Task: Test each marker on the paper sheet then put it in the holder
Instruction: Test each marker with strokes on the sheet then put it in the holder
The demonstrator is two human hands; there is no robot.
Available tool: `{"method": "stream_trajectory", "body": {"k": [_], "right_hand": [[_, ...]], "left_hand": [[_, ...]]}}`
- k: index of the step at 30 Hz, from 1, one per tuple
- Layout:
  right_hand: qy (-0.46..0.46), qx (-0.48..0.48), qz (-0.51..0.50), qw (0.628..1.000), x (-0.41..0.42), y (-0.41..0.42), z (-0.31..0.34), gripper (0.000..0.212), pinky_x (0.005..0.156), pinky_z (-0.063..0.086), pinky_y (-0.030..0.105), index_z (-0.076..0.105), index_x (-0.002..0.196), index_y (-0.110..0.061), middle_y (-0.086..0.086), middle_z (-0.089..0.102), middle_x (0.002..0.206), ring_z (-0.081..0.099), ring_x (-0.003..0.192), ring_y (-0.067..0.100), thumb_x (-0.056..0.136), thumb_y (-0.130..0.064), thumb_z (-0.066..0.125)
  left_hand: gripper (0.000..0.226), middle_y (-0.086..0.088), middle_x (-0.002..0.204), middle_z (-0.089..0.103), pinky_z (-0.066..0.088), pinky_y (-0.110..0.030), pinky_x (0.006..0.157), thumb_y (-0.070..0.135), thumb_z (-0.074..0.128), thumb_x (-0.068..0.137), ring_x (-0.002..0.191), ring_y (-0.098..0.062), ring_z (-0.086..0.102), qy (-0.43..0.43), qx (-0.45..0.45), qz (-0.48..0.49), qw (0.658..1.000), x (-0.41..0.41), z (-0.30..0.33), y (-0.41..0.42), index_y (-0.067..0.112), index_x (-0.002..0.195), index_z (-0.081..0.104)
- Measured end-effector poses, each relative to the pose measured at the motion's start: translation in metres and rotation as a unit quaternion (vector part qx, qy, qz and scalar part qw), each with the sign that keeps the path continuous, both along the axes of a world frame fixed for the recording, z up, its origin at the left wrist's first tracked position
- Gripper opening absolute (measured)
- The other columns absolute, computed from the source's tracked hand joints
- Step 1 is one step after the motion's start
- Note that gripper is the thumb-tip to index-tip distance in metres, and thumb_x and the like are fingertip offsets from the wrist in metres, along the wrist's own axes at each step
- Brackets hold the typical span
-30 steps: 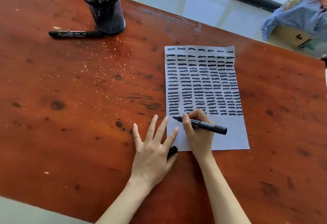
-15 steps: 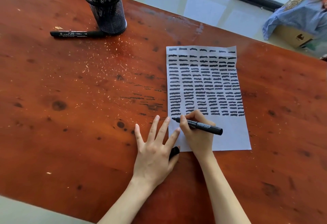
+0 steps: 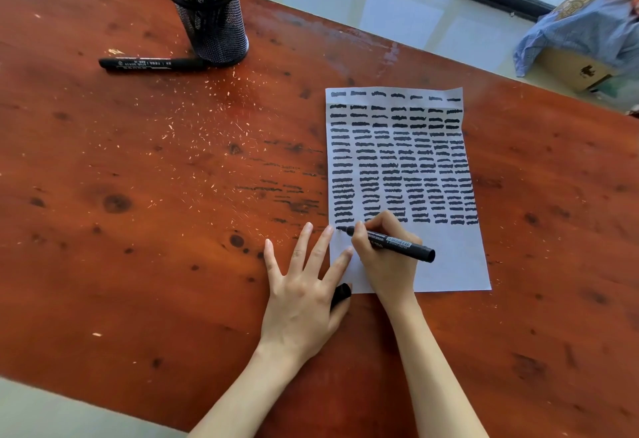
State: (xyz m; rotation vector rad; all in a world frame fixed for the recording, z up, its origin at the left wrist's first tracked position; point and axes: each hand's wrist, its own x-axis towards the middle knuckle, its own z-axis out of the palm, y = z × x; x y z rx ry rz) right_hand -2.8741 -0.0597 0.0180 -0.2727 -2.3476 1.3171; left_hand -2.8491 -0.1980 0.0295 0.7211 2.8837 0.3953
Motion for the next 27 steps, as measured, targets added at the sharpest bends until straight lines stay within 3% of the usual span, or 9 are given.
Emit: {"method": "stream_trajectory", "body": {"k": [13,21,27], "right_hand": [[0.003,0.011,-0.012,1.000,-0.0005,-0.0001,-0.0009,0.024,0.048,0.033,0.008,0.046,0.061,-0.012,-0.008,0.045,0.051,0.044,0.047,-0.004,0.080,-0.023,0.055],[0.010,0.016,-0.019,1.000,-0.0013,0.0000,0.0017,0.026,0.044,0.035,0.019,0.045,0.060,-0.007,0.000,0.047,0.048,0.047,0.049,0.018,0.080,-0.021,0.053],[0.011,0.023,-0.024,0.999,-0.0009,-0.0008,0.0028,0.026,0.044,0.034,0.017,0.045,0.060,-0.006,0.004,0.049,0.047,0.047,0.050,0.019,0.081,-0.021,0.052]], "left_hand": [[0.049,-0.005,0.146,0.038,0.015,-0.070,0.101,0.043,0.042,0.083,0.139,-0.028,0.025,0.007,0.006,0.001,1.000,0.0001,-0.0003,-0.0003,0.032,0.131,0.042],[0.048,-0.005,0.147,0.037,0.014,-0.069,0.102,0.043,0.041,0.085,0.140,-0.027,0.024,0.004,0.000,0.001,1.000,0.0000,-0.0002,-0.0001,0.032,0.132,0.042],[0.048,-0.005,0.147,0.036,0.014,-0.069,0.102,0.043,0.041,0.085,0.140,-0.027,0.023,0.003,0.001,0.002,1.000,0.0002,-0.0002,-0.0003,0.032,0.131,0.044]]}}
